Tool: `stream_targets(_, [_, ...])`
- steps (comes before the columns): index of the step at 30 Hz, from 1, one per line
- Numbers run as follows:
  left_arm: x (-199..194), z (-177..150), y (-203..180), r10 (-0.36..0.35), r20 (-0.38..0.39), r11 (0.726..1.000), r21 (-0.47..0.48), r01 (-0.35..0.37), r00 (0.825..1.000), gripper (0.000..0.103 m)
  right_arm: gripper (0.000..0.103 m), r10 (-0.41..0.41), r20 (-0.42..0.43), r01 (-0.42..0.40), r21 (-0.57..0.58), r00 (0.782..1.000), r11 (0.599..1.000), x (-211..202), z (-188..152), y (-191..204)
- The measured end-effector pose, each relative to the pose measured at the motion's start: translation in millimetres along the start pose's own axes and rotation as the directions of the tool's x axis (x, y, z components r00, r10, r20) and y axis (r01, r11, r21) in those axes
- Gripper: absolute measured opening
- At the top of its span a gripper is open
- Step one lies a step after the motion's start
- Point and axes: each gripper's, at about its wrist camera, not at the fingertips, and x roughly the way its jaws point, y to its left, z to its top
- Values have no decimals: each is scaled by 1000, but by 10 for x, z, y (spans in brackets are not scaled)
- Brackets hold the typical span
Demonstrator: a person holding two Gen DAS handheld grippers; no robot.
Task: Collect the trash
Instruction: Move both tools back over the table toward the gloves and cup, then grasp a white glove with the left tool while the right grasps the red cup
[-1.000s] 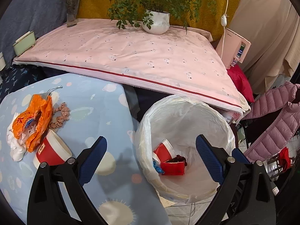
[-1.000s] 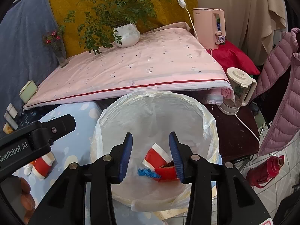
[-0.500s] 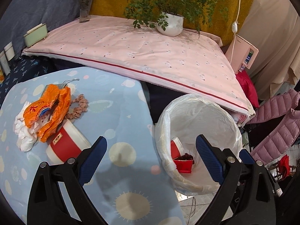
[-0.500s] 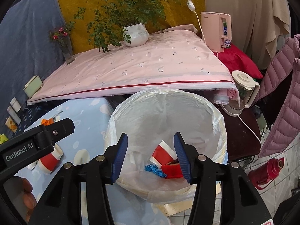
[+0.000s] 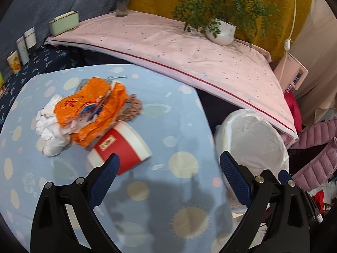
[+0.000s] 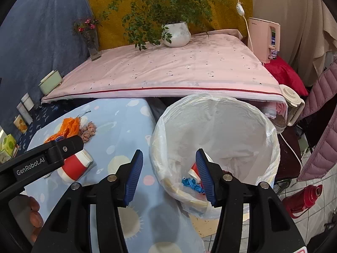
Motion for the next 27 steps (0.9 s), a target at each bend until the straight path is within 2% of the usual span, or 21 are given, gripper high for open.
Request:
stream_targets(3, [-12,-16,196,18,-2,999,-27,-18,1000,91,56,12,-4,-12,-19,1000,1000,1,-33,141])
stream_targets(16, [-47,-153,1192,114,-21,985,-127,-116,993,91,57,94,-84,-104,-130,992,986,133,-305,922])
stream_targets(27, [-28,-270,1884,224,-24,966,-125,-225,974,91,57,158,-159,-191,-217,975,957,374,-549,1662])
